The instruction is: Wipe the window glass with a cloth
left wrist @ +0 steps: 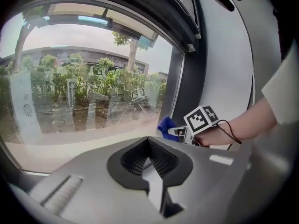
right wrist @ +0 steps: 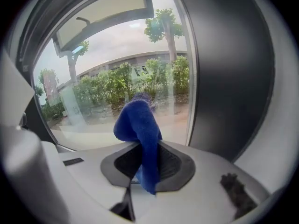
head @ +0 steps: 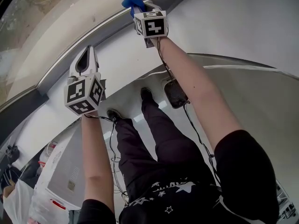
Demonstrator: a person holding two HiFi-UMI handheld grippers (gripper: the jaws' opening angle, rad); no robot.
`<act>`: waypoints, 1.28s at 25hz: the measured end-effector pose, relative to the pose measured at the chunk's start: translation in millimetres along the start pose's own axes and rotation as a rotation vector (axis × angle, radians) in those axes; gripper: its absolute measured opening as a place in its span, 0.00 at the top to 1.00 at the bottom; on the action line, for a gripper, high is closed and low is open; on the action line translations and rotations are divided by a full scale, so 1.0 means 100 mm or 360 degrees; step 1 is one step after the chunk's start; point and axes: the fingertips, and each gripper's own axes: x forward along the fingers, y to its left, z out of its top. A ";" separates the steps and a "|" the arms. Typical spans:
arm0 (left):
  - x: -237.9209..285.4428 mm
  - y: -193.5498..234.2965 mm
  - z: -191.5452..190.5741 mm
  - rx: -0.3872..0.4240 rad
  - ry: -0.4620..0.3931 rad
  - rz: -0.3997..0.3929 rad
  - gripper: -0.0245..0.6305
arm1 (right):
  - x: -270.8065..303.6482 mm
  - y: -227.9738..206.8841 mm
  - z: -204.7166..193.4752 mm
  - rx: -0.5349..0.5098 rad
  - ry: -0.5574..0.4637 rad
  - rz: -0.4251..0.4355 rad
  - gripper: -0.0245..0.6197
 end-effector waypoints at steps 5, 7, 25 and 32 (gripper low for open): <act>0.00 -0.22 0.05 -0.0011 -0.0039 -0.0017 0.95 | -0.19 -0.28 -0.01 0.0049 -0.0017 -0.0077 0.85; -0.03 -0.28 0.05 -0.0016 -0.0042 -0.0023 0.95 | -0.29 -0.31 0.02 0.0077 -0.0041 -0.0075 0.85; -1.42 -0.34 -0.23 -0.0085 -0.0107 0.0038 0.95 | -1.55 1.07 -0.29 0.0088 -0.0084 0.0181 0.85; -2.47 -0.24 -0.27 -0.0131 -0.0162 0.0074 0.95 | -2.40 1.95 -0.32 0.0033 -0.0071 0.0278 0.85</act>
